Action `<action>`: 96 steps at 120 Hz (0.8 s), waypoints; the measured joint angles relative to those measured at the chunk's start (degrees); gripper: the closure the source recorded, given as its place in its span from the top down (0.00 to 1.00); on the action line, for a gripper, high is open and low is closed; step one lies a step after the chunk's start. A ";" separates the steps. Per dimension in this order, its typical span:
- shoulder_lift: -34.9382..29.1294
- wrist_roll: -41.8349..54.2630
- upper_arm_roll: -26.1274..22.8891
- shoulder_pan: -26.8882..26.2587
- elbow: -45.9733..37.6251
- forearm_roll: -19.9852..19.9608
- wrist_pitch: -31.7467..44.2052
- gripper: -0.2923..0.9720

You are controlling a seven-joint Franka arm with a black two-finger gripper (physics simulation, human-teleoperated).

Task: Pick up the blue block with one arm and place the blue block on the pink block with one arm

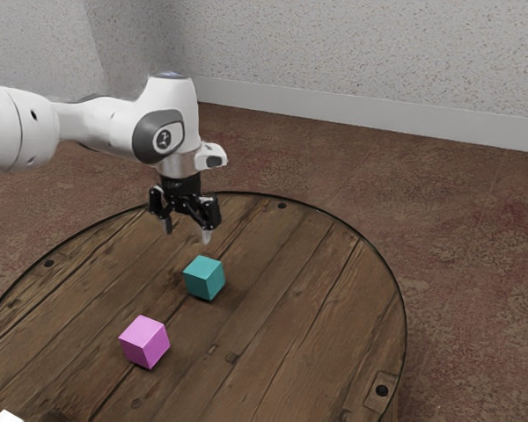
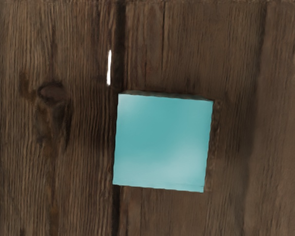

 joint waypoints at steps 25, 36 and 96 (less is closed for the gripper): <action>0.51 0.80 -1.58 -0.02 -7.66 0.17 11.57 0.77; 0.61 1.24 -1.61 0.07 -9.36 0.12 14.37 0.77; 6.20 3.57 0.13 0.45 -9.47 -0.17 21.94 0.70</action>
